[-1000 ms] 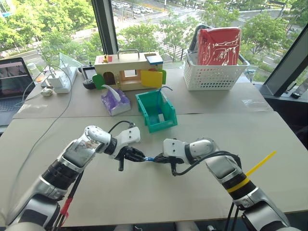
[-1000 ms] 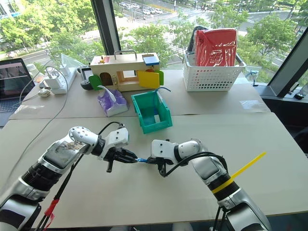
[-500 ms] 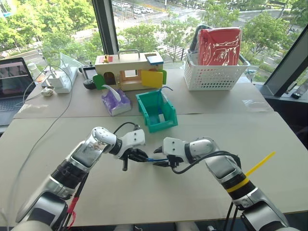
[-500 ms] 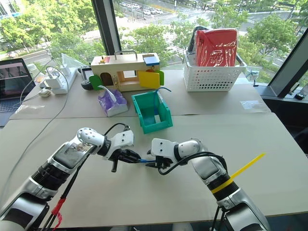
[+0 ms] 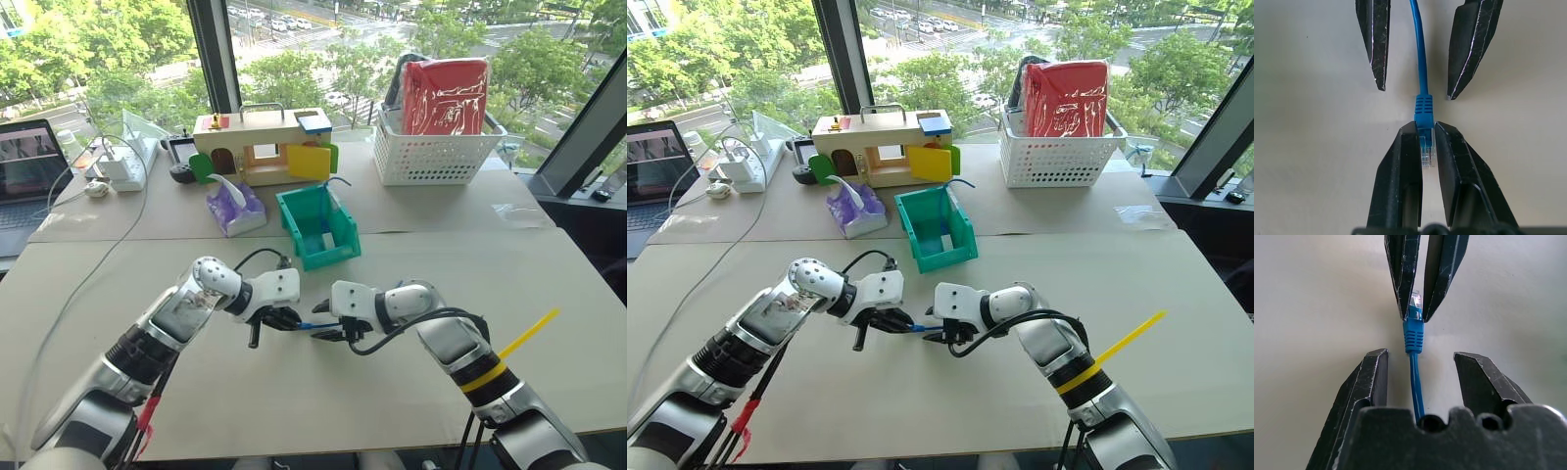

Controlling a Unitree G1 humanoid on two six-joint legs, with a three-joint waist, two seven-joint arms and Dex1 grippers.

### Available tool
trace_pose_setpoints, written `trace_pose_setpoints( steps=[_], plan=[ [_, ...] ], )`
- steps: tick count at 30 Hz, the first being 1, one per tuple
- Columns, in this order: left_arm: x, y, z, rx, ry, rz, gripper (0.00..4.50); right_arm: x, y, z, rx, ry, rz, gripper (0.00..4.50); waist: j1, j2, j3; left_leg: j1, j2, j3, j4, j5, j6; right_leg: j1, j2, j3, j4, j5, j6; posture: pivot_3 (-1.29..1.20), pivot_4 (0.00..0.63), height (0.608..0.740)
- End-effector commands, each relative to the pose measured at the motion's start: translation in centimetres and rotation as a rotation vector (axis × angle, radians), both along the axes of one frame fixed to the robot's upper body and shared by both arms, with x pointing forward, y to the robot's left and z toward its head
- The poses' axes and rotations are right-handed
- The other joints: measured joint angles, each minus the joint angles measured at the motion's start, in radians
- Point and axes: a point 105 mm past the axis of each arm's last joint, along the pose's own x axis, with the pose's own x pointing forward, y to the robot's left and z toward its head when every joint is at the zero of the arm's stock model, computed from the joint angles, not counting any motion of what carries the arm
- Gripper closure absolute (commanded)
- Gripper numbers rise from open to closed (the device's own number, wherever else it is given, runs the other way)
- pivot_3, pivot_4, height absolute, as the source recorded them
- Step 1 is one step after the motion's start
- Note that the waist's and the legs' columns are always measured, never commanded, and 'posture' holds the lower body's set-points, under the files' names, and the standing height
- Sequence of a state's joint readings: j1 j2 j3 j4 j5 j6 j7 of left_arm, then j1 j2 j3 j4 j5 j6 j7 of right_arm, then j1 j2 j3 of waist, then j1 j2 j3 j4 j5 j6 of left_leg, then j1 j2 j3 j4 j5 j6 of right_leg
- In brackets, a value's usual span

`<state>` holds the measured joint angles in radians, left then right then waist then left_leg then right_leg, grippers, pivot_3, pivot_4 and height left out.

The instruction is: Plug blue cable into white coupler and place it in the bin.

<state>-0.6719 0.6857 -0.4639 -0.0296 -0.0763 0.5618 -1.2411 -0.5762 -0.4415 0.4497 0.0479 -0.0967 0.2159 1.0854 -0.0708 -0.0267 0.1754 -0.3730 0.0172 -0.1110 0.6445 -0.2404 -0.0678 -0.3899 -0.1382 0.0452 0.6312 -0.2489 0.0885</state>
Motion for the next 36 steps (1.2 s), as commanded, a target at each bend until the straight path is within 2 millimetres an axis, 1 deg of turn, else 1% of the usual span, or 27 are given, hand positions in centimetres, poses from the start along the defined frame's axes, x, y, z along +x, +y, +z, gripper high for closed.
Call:
trace_pose_setpoints(
  steps=[1,2,3,5,6,7,8,11,13,15,19,21,25,32,33,34,36],
  plan=[
    [0.8,-0.2,2.7,-0.123,0.027,0.068,3.63,-0.8,0.2,-1.6,-0.033,0.051,0.013,1.90,0.001,0.000,0.000,0.000,0.000,0.000,0.000,0.000,0.000,0.000,0.000,0.000,0.000,0.000,0.000,0.00,0.150,0.740],
    [0.7,-0.2,3.0,-0.134,0.041,0.068,3.38,-0.8,0.1,-1.6,-0.033,0.052,0.014,1.89,0.001,0.000,0.000,0.000,0.000,0.000,0.000,0.000,0.000,0.000,0.000,0.000,0.000,0.000,0.000,0.00,0.150,0.740],
    [0.3,0.0,2.9,-0.121,0.053,0.051,3.23,-0.8,0.1,-1.6,-0.033,0.052,0.014,1.89,0.001,0.000,0.000,0.000,0.000,0.000,0.000,0.000,0.000,0.000,0.000,0.000,0.000,0.000,0.000,0.00,0.150,0.740],
    [0.0,0.4,2.6,-0.085,0.047,0.031,2.52,-0.8,0.1,-1.6,-0.033,0.053,0.013,1.89,-0.002,0.000,0.000,0.000,0.000,0.000,0.000,0.000,0.000,0.000,0.000,0.000,0.000,0.000,0.000,0.00,0.150,0.740],
    [0.1,0.5,2.5,-0.078,0.039,0.035,2.24,-0.8,0.1,-1.6,-0.033,0.053,0.014,1.89,-0.002,0.000,0.000,0.000,0.000,0.000,0.000,0.000,0.000,0.000,0.000,0.000,0.000,0.000,0.000,0.00,0.150,0.740],
    [0.2,0.5,2.6,-0.081,0.035,0.043,1.76,-0.8,0.1,-1.6,-0.033,0.053,0.014,1.89,-0.001,0.000,0.000,0.000,0.000,0.000,0.000,0.000,0.000,0.000,0.000,0.000,0.000,0.000,0.000,0.00,0.150,0.740],
    [0.2,0.6,2.6,-0.086,0.038,0.047,1.51,-0.8,0.2,-1.6,-0.032,0.054,0.013,1.89,0.000,0.000,0.000,0.000,0.000,0.000,-0.001,0.000,0.000,0.000,0.000,0.000,0.000,0.000,0.000,0.00,0.150,0.740],
    [0.0,1.0,2.1,-0.057,0.038,0.036,1.51,-0.7,0.1,-1.6,-0.032,0.055,0.011,1.89,0.000,0.000,0.000,0.000,0.000,0.000,0.000,0.000,0.000,0.000,0.000,0.000,0.000,0.000,0.000,0.00,0.150,0.740],
    [0.0,1.4,1.1,-0.015,0.016,0.032,1.51,-0.7,0.2,-1.6,-0.031,0.055,0.008,1.89,-0.001,0.000,0.000,0.000,0.000,0.000,0.000,0.000,0.000,0.000,0.000,0.000,0.000,0.000,0.000,0.00,0.150,0.740],
    [-0.1,1.5,0.6,-0.010,0.019,0.047,1.51,-0.7,0.1,-1.6,-0.030,0.056,0.006,1.89,-0.001,0.000,0.000,0.000,0.000,0.000,-0.001,0.000,0.000,0.000,0.000,0.000,0.000,0.000,0.000,0.00,0.150,0.740],
    [-0.5,1.4,-0.3,0.003,0.021,0.038,1.51,-0.6,-0.1,-1.6,-0.031,0.055,-0.006,1.89,0.001,0.000,0.000,0.000,0.000,0.000,-0.001,0.000,0.000,0.000,0.000,0.000,0.000,0.000,0.000,0.00,0.150,0.740],
    [-0.6,0.9,-0.7,0.001,0.019,0.033,1.51,-0.3,-0.1,-1.6,-0.028,0.056,-0.019,1.89,0.001,0.000,0.000,0.000,0.000,0.000,0.000,0.000,0.000,0.000,0.000,0.000,0.000,0.000,0.000,0.00,0.150,0.740],
    [-0.2,0.0,-0.8,-0.035,0.008,0.052,1.51,-0.1,-0.1,-1.4,-0.017,0.057,-0.035,1.89,0.004,0.000,0.000,0.000,0.000,0.000,0.000,0.000,0.000,0.001,0.000,0.000,0.000,0.000,0.000,0.00,0.150,0.740],
    [-0.2,0.1,-1.2,-0.027,0.012,0.052,1.51,0.0,-0.5,-1.4,-0.022,0.056,-0.045,1.89,0.001,0.000,0.000,0.001,0.000,0.000,0.000,0.000,0.000,0.001,0.000,0.000,0.000,0.000,0.000,0.00,0.150,0.740],
    [-0.3,0.2,-1.3,-0.022,0.016,0.054,2.05,0.0,-0.5,-1.4,-0.023,0.056,-0.045,1.89,0.001,0.000,0.000,0.001,0.000,0.000,0.000,0.000,0.000,0.001,0.000,0.000,0.000,0.000,0.000,0.00,0.150,0.740],
    [-0.3,0.4,-1.4,-0.017,0.021,0.054,2.21,0.0,-0.5,-1.5,-0.023,0.056,-0.045,1.89,0.001,0.000,0.000,0.001,0.000,0.000,0.000,0.000,0.000,0.001,0.000,0.000,0.000,0.000,0.000,0.00,0.150,0.740],
    [-0.5,0.7,-1.4,-0.011,0.031,0.055,2.92,0.0,-0.5,-1.5,-0.024,0.056,-0.046,1.89,0.001,0.000,0.000,0.001,0.000,0.000,0.000,0.000,0.000,0.001,0.000,0.000,0.000,0.000,0.000,0.00,0.150,0.740]
  ],
)
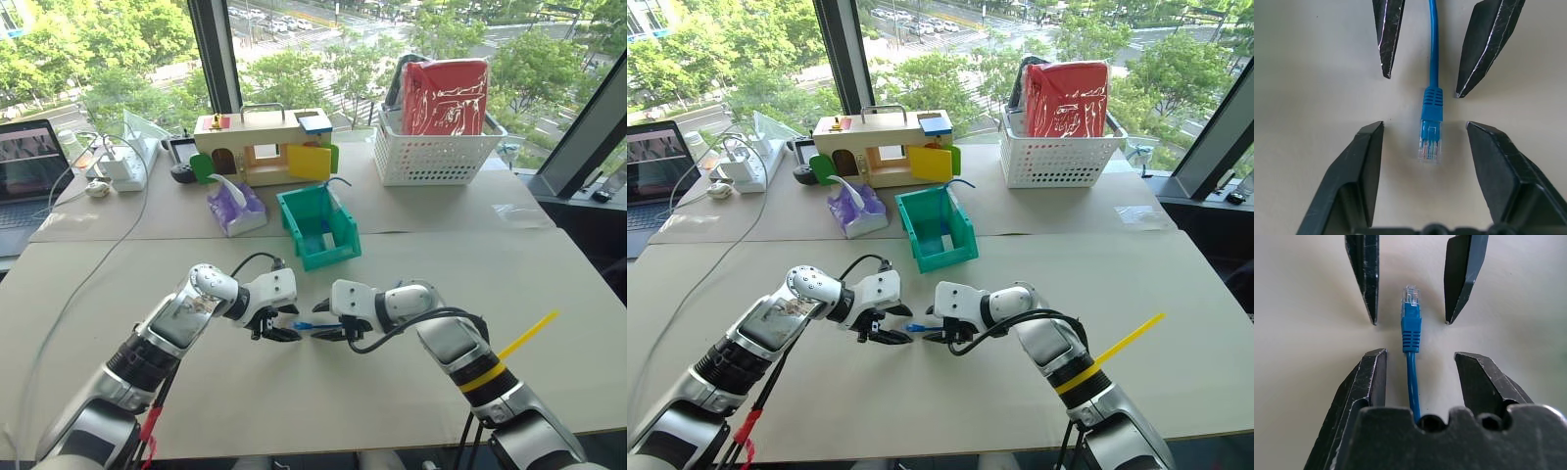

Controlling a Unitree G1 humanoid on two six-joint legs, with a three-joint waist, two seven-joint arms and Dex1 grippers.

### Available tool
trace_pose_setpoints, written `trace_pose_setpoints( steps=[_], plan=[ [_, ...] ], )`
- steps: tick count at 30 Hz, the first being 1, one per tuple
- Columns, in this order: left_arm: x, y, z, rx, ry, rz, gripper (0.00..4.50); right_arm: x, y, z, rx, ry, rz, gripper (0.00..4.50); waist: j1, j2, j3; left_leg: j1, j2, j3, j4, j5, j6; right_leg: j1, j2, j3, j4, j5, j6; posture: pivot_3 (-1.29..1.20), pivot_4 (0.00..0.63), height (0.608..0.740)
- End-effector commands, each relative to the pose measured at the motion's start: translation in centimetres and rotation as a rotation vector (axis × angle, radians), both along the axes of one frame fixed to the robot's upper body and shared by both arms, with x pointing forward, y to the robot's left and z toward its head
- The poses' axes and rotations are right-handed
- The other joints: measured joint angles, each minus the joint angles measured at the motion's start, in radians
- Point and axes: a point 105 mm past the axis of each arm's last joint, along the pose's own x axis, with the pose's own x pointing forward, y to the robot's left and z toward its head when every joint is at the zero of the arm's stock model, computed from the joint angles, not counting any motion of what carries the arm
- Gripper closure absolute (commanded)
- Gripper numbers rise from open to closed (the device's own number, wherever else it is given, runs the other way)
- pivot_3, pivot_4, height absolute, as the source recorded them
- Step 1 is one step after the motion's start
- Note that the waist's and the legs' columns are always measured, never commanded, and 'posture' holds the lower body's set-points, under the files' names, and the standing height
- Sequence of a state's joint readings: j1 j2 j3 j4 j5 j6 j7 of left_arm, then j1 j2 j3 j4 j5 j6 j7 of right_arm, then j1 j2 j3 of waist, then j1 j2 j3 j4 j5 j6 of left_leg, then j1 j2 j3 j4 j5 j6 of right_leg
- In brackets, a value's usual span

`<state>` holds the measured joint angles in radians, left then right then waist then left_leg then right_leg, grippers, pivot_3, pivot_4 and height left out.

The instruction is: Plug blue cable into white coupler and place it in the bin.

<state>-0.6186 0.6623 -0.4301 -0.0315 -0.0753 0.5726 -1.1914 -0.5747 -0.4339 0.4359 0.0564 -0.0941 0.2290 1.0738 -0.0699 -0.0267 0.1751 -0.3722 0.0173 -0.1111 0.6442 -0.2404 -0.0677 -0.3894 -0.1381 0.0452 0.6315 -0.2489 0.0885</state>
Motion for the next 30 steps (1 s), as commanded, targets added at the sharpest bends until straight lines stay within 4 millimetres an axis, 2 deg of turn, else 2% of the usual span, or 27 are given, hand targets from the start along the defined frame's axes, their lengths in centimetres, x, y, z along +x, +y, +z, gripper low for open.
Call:
trace_pose_setpoints(
  steps=[1,4,7,10,12,13,15,16,17,19,21,23,26,30],
  plan=[
    [-0.6,0.7,-0.6,0.028,0.032,-0.009,3.31,-0.3,-0.4,-1.5,-0.038,0.048,-0.018,1.89,0.000,0.000,0.000,0.000,0.000,0.000,0.000,0.000,0.000,0.000,0.000,0.000,0.000,0.000,0.000,0.00,0.150,0.740],
    [-0.9,1.4,-0.8,0.049,0.045,-0.014,4.37,-0.3,-0.4,-1.5,-0.038,0.049,-0.019,1.89,0.000,0.000,0.000,0.000,0.000,0.000,0.000,0.000,0.000,0.000,0.000,0.000,0.000,0.000,0.000,0.00,0.150,0.740],
    [-1.5,1.8,-0.9,0.069,0.035,-0.062,4.46,-0.2,-0.6,-1.1,-0.020,0.055,-0.035,1.89,0.000,0.000,0.000,0.000,0.000,0.000,0.000,0.000,0.000,0.000,0.000,0.000,0.000,0.000,0.000,0.00,0.150,0.740],
    [-0.8,0.6,0.4,-0.034,-0.014,-0.043,4.46,1.1,-1.2,2.1,0.125,0.079,-0.141,1.89,0.003,0.000,0.000,0.000,0.000,0.000,0.000,0.000,0.000,0.000,0.000,0.000,0.000,0.000,0.000,0.00,0.150,0.740],
    [0.0,0.1,1.1,-0.077,-0.065,-0.014,4.46,2.4,-1.7,6.5,0.309,0.080,-0.237,1.89,0.006,0.000,0.000,-0.001,0.000,0.000,0.000,0.000,0.000,0.000,0.000,0.000,-0.001,0.000,0.000,0.00,0.150,0.740],
    [0.2,0.0,1.2,-0.086,-0.085,-0.007,4.46,2.6,-1.9,7.9,0.367,0.080,-0.262,1.89,0.008,0.000,0.000,-0.003,0.000,0.000,0.001,0.000,0.000,-0.001,0.000,0.000,0.000,0.000,0.000,0.00,0.150,0.740],
    [1.8,-0.8,1.8,-0.130,-0.194,0.056,4.46,4.4,-4.5,16.0,0.689,0.040,-0.399,1.89,0.009,0.001,0.001,-0.008,-0.001,-0.001,0.002,0.000,-0.001,-0.005,0.000,0.000,0.001,0.000,0.000,0.00,0.150,0.740],
    [2.3,-1.3,2.1,-0.162,-0.220,0.084,4.46,4.5,-5.9,19.2,0.815,0.026,-0.435,1.89,0.009,0.003,0.002,-0.011,-0.001,-0.001,0.004,0.001,-0.002,-0.009,0.000,0.000,0.002,0.001,-0.001,0.00,0.150,0.740],
    [2.5,-1.9,2.3,-0.200,-0.223,0.100,4.46,4.3,-7.1,21.5,0.896,0.014,-0.448,1.89,0.010,0.004,0.003,-0.015,-0.001,-0.001,0.004,0.003,-0.005,-0.014,0.000,0.000,0.003,0.002,-0.002,0.00,0.150,0.740],
    [1.7,-3.6,3.1,-0.283,-0.228,0.053,4.46,3.4,-8.9,24.4,0.974,-0.017,-0.464,1.89,0.018,0.003,0.002,-0.017,-0.001,-0.003,0.003,0.004,-0.006,-0.017,0.000,-0.001,0.012,0.002,-0.002,0.00,0.150,0.740],
    [1.1,-6.1,5.0,-0.427,-0.245,0.016,4.46,2.3,-10.6,26.9,1.031,-0.032,-0.486,1.89,0.024,0.004,0.002,-0.016,0.000,-0.005,0.000,0.002,-0.003,-0.016,0.000,-0.004,0.011,0.002,-0.002,0.00,0.150,0.740],
    [0.7,-8.0,7.3,-0.557,-0.261,-0.009,4.46,1.3,-11.5,27.7,1.029,-0.032,-0.498,1.89,0.027,0.004,0.002,-0.018,-0.001,-0.004,0.001,0.001,-0.001,-0.016,-0.001,-0.004,0.009,0.002,-0.002,0.00,0.150,0.740],
    [0.9,-9.7,10.8,-0.719,-0.320,-0.017,4.46,0.1,-11.8,27.7,1.023,-0.010,-0.511,1.89,0.026,0.004,0.002,-0.019,-0.004,-0.002,0.002,0.001,-0.001,-0.016,-0.005,-0.004,0.007,0.002,-0.002,0.00,0.150,0.740],
    [2.3,-11.3,15.1,-0.856,-0.490,0.046,4.46,-0.9,-11.6,24.5,0.932,0.091,-0.577,1.89,0.023,0.004,0.002,-0.017,-0.004,-0.001,0.003,0.001,0.000,-0.016,-0.005,-0.004,0.008,0.002,-0.002,0.00,0.150,0.740]
  ],
)
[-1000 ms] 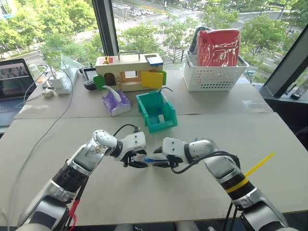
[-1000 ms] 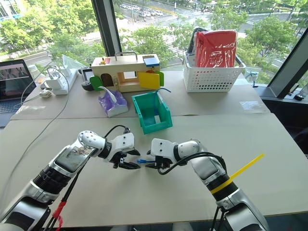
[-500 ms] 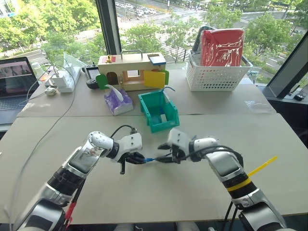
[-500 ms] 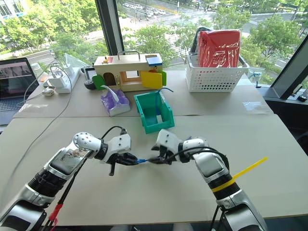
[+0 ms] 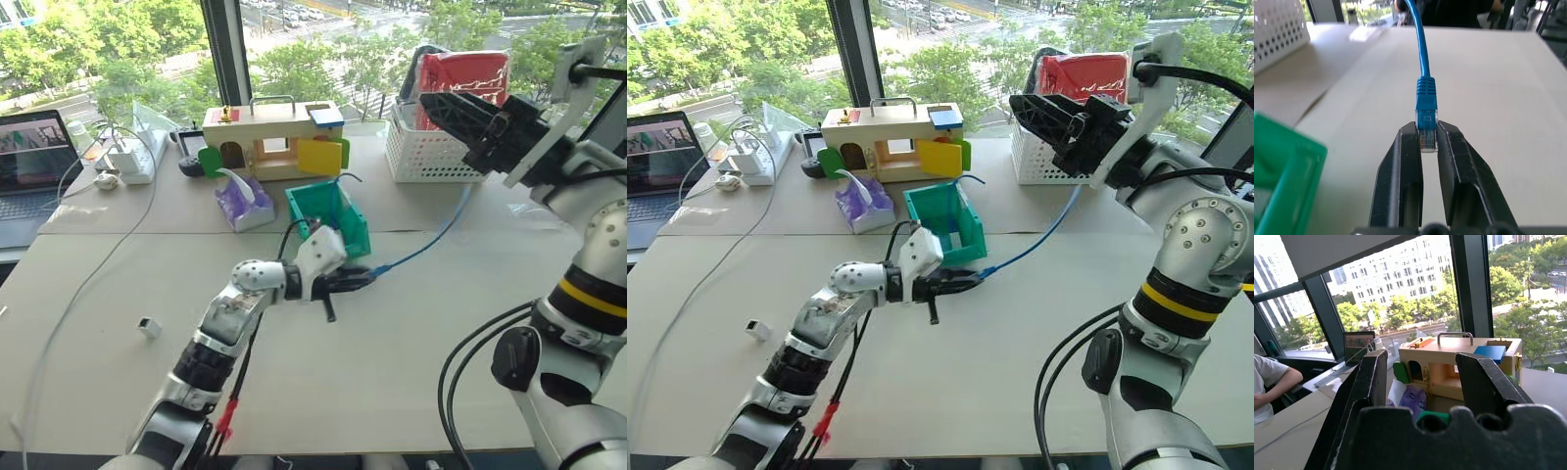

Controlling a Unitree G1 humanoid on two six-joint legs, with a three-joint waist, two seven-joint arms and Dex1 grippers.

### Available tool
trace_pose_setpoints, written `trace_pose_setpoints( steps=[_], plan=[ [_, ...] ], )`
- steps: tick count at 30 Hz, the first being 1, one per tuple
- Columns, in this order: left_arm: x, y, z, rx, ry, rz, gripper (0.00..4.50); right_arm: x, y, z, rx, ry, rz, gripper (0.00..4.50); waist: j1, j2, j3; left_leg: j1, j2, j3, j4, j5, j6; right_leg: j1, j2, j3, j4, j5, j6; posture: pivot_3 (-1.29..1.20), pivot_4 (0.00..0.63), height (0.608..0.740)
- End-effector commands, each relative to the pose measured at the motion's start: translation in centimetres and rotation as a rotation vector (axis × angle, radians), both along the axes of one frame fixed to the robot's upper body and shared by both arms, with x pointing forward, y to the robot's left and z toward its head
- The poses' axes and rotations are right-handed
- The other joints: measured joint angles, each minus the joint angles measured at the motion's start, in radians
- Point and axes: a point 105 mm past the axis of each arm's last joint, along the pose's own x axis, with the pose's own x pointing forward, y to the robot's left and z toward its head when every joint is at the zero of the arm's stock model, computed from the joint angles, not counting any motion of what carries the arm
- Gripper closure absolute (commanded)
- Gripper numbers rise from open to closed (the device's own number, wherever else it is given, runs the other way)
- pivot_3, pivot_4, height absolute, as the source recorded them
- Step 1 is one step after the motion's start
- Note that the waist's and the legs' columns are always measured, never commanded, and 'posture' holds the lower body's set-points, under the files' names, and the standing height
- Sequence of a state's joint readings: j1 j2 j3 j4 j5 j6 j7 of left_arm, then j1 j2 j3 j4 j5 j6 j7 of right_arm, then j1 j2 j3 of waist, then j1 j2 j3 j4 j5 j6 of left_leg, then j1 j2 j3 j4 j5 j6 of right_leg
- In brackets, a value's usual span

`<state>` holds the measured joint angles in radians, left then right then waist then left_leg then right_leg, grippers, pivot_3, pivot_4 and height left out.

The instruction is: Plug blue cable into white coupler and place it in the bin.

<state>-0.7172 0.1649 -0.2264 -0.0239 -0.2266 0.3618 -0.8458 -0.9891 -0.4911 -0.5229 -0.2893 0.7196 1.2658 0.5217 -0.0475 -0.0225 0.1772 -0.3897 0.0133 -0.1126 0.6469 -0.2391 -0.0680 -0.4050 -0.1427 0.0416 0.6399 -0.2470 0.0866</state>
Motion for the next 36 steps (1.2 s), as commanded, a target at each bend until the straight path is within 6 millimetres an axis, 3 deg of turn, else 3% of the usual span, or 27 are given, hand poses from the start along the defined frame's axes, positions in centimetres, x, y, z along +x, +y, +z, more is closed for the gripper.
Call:
trace_pose_setpoints(
  steps=[1,5,10,20,31,36],
  plan=[
    [1.3,-0.2,4.3,-0.141,-0.163,0.112,4.46,-1.5,0.0,-2.1,-0.034,0.087,-0.010,1.89,0.000,0.000,0.000,0.001,0.000,0.000,0.000,0.000,0.000,0.001,0.000,0.000,-0.001,0.000,0.000,0.00,0.150,0.740],
    [2.5,-0.5,5.4,-0.100,-0.328,0.208,4.46,-1.9,-1.6,-3.1,0.051,0.155,-0.085,1.89,0.001,0.001,0.000,0.001,0.000,0.001,0.002,0.000,0.000,0.001,0.000,0.001,-0.001,0.000,0.000,0.00,0.150,0.740],
    [3.6,-0.2,6.2,-0.135,-0.367,0.295,4.46,-2.3,-1.8,-4.5,0.036,0.186,-0.124,1.89,0.004,0.001,0.000,0.000,0.000,0.001,0.002,0.000,0.000,0.000,0.000,0.001,0.000,0.000,0.000,0.00,0.150,0.740],
    [1.7,-2.1,6.0,-0.136,-0.377,0.199,4.46,-1.3,-0.9,-5.7,0.108,0.226,-0.123,1.89,0.001,0.001,0.000,0.000,0.000,0.001,0.002,0.000,0.001,0.000,0.000,0.001,0.001,0.000,0.000,0.00,0.150,0.740],
    [0.9,-2.6,5.6,-0.123,-0.359,0.159,4.46,-0.4,-1.1,-5.9,0.187,0.242,-0.119,1.89,0.001,0.001,0.000,0.000,0.000,0.001,0.002,0.000,0.001,0.000,0.000,0.001,0.000,0.000,0.000,0.00,0.150,0.740],
    [0.9,-2.7,5.3,-0.123,-0.348,0.155,4.46,-0.3,-1.0,-6.0,0.224,0.257,-0.102,3.26,0.001,0.001,0.000,0.000,0.000,0.001,0.002,0.000,0.001,0.000,0.000,0.001,0.000,0.000,0.000,0.00,0.150,0.740]
  ],
)
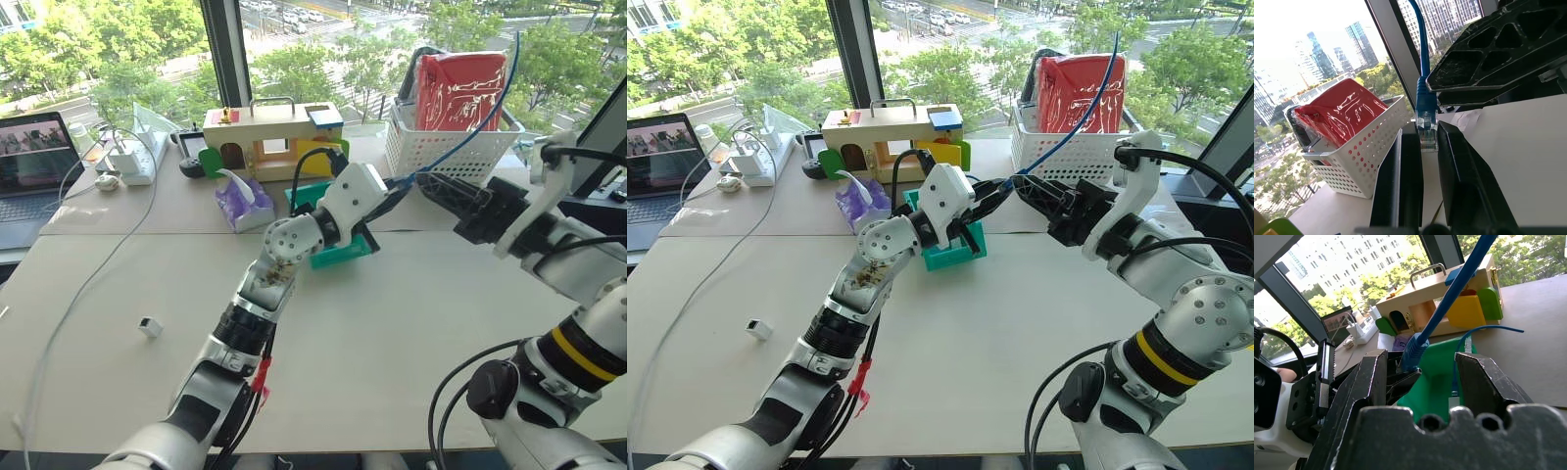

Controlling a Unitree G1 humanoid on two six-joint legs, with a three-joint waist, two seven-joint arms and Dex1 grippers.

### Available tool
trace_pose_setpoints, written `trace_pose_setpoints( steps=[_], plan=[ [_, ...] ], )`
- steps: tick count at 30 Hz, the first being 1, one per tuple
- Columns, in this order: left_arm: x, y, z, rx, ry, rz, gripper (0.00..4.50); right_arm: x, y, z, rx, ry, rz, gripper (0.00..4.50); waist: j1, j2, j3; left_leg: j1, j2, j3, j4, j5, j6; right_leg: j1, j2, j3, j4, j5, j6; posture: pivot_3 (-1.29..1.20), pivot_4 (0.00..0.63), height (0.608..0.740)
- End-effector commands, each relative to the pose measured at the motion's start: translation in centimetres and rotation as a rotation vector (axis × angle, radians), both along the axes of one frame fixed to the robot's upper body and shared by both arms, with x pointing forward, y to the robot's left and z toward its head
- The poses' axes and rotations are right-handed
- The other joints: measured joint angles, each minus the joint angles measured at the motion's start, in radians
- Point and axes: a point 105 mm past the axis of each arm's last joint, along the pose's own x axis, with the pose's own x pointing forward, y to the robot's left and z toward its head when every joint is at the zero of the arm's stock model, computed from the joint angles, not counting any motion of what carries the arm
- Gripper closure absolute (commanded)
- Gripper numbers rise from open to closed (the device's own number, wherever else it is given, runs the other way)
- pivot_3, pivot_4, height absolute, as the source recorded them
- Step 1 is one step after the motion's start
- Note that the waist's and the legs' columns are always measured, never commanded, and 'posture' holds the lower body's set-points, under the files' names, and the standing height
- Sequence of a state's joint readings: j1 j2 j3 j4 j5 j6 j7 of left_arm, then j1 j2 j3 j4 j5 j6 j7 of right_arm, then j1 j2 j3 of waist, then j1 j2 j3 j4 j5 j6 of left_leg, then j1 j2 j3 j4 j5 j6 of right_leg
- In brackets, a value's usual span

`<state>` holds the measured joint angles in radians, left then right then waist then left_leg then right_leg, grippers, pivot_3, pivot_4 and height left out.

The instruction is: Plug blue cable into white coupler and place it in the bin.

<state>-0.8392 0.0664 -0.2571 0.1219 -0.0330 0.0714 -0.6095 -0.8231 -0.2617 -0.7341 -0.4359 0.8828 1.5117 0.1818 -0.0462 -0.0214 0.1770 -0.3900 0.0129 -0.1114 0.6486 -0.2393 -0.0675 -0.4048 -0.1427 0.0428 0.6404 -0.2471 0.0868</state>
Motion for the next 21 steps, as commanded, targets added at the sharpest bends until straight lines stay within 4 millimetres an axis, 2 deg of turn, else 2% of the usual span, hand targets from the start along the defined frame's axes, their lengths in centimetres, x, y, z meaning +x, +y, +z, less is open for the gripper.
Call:
trace_pose_setpoints(
  steps=[1,4,11,13,17,21],
  plan=[
    [-0.9,-0.4,1.0,-0.026,-0.033,-0.032,4.46,-0.3,0.0,1.0,0.037,-0.043,0.008,3.66,0.000,0.000,0.000,0.000,0.000,0.000,0.000,0.000,0.000,0.000,0.000,0.000,0.000,0.000,0.000,0.00,0.150,0.740],
    [-0.9,-0.4,0.8,-0.021,-0.029,-0.034,4.46,-0.3,0.2,0.5,0.044,-0.019,0.029,4.44,0.000,0.000,0.000,0.000,0.000,0.000,0.000,0.000,0.000,0.000,0.000,0.000,0.000,0.000,0.000,0.00,0.150,0.740],
    [-0.6,-0.1,0.6,-0.053,0.022,-0.041,4.46,-0.1,0.0,0.9,0.077,-0.022,0.013,4.44,0.000,0.000,0.000,0.000,0.000,0.000,0.000,0.000,0.000,0.000,0.000,0.000,0.000,0.000,0.000,0.00,0.150,0.740],
    [-0.9,0.3,1.1,-0.113,0.073,-0.081,3.45,0.2,-0.4,1.2,0.073,-0.030,-0.007,4.50,0.000,0.000,0.000,0.000,0.000,0.000,0.000,0.000,0.000,0.000,0.000,0.000,0.000,0.000,0.000,0.00,0.150,0.740],
    [-0.6,2.2,1.3,-0.115,0.106,-0.091,2.08,0.9,-1.4,2.1,0.062,-0.056,-0.065,4.50,-0.002,0.000,0.000,0.000,0.000,0.000,0.000,0.000,0.000,0.000,0.000,0.000,0.000,0.000,0.000,0.00,0.150,0.740],
    [0.8,6.5,2.3,-0.109,0.105,0.002,0.69,1.5,-2.0,2.7,0.047,-0.075,-0.089,4.50,-0.017,0.000,0.000,0.001,0.000,0.000,-0.001,0.000,0.000,0.000,0.000,0.000,0.000,0.000,0.000,0.00,0.150,0.740]
  ],
)
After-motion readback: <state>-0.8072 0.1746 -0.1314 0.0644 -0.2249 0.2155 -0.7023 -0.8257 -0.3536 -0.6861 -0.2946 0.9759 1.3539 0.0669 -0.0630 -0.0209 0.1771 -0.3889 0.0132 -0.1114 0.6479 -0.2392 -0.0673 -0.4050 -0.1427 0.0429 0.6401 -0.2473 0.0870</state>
